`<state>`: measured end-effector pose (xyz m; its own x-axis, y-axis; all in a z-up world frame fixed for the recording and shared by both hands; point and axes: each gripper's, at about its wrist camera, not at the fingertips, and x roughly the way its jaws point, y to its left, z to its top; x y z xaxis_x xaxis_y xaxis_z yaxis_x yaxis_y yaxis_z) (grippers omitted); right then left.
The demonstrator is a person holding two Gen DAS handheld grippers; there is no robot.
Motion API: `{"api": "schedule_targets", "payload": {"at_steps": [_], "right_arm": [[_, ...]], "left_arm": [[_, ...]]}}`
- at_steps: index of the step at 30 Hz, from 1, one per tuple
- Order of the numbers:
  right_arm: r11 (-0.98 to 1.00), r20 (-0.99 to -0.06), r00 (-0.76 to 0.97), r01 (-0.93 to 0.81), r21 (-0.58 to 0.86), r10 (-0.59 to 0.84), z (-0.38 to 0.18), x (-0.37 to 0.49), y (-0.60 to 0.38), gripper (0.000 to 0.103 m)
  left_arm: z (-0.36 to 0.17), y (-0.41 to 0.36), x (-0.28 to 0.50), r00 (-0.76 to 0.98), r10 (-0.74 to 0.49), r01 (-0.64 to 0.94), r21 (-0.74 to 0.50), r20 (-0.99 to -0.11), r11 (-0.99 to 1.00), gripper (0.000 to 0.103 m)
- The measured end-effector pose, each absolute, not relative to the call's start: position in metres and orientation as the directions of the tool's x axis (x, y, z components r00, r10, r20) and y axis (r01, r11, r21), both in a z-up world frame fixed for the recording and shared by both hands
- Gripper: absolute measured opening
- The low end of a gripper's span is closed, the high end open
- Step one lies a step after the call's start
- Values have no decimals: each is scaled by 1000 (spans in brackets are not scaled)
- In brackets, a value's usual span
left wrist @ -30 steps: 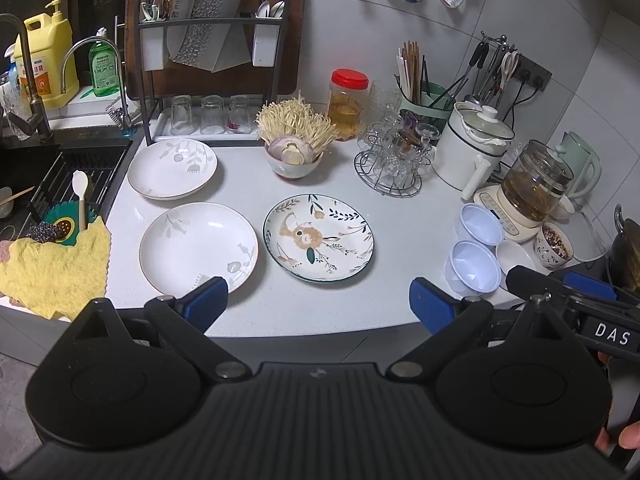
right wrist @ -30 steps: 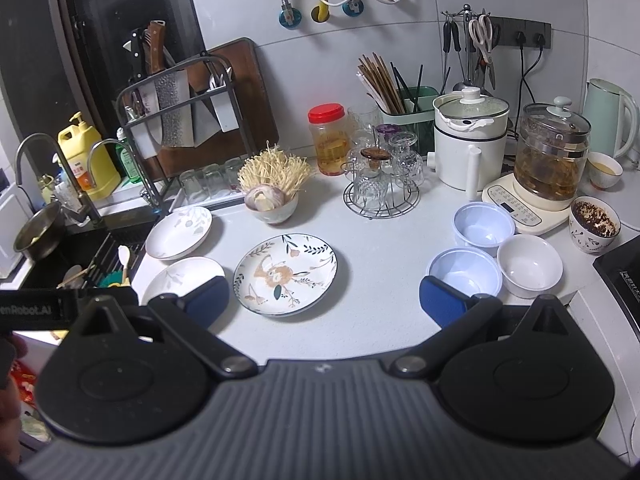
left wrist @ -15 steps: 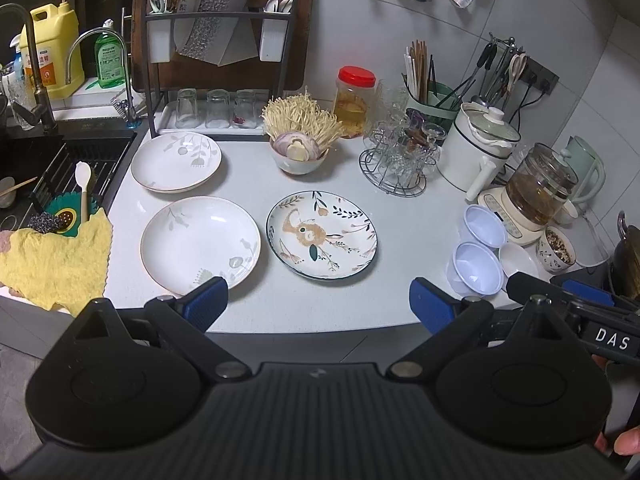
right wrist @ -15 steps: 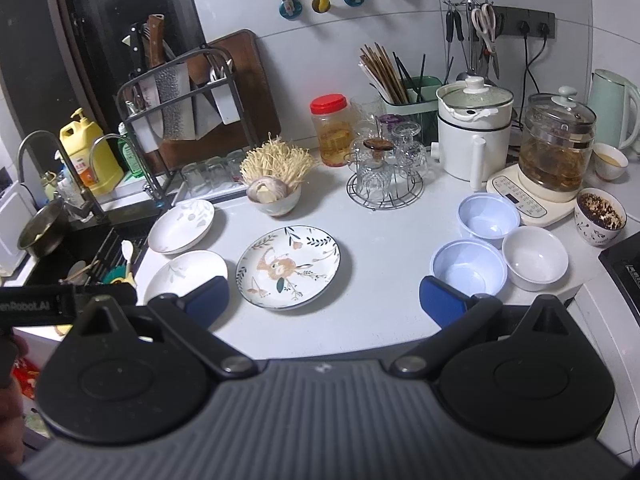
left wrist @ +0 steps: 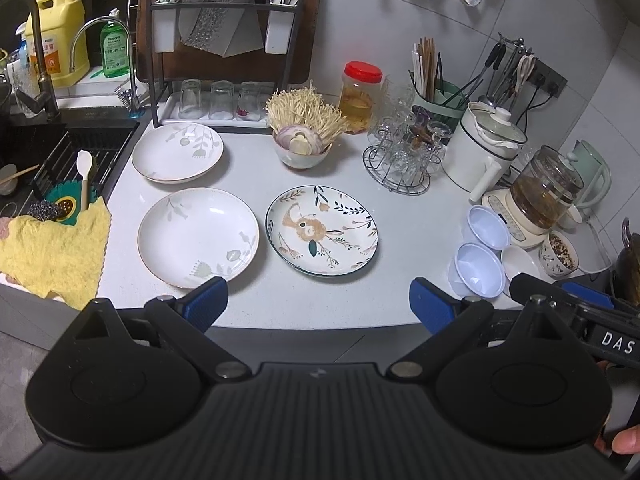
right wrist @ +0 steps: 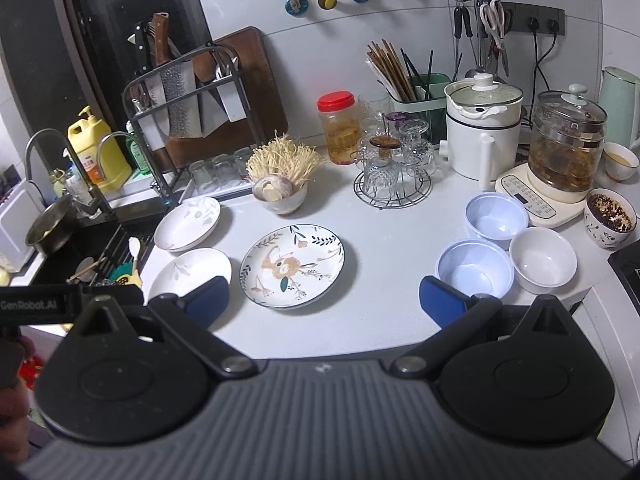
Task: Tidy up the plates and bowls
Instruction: 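Move the right gripper toward the rim of the large white leaf plate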
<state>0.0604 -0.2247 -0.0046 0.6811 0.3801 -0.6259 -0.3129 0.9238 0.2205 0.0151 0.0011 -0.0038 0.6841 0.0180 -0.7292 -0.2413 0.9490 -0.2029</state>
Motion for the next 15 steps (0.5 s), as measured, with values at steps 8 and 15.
{"api": "schedule_targets", "payload": {"at_steps": [8, 15], "right_arm": [[909, -627, 661, -339, 241, 412, -12, 64, -237, 103], [897, -632, 640, -366, 250, 437, -19, 67, -251, 103]], "left_arm": [[-12, -11, 18, 694, 26, -287, -243, -719, 927, 99], [-25, -23, 22, 667, 77, -353, -223, -741, 909, 99]]}}
